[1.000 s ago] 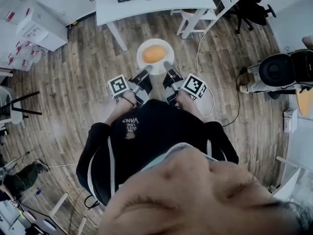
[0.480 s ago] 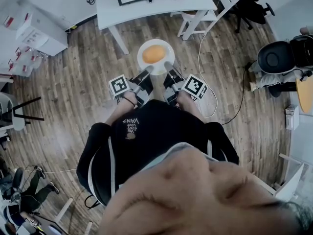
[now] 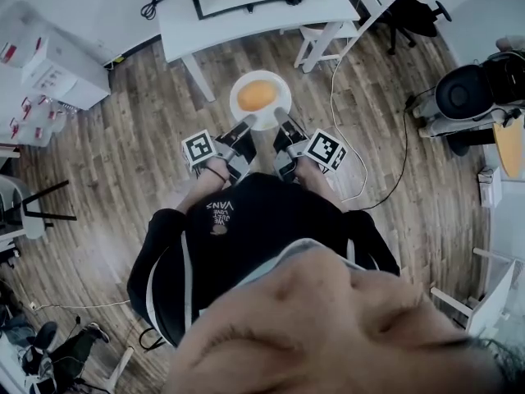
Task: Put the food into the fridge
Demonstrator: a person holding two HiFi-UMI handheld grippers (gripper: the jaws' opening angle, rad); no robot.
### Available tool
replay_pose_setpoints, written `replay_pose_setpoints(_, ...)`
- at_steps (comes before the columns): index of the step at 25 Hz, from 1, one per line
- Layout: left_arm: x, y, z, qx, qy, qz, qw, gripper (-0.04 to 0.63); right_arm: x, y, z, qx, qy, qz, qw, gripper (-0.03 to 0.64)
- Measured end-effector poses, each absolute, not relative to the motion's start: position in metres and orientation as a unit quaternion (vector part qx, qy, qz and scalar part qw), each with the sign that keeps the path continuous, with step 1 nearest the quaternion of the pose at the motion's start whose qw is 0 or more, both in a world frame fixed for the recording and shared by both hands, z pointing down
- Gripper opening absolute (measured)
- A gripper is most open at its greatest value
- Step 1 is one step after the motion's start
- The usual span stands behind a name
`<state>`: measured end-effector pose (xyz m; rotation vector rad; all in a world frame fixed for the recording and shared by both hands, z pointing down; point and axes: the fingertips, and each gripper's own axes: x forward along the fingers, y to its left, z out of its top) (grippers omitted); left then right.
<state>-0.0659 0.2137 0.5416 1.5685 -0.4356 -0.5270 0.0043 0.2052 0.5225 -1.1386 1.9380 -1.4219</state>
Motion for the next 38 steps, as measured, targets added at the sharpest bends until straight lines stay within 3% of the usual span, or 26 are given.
replay_pose_setpoints(38,-0.031,0.088,0.549,0.667,-0.23,-0.267,0.656,0.032,0.038,0.071,0.532,-0.385,0.72,-0.54,0.205,0.025)
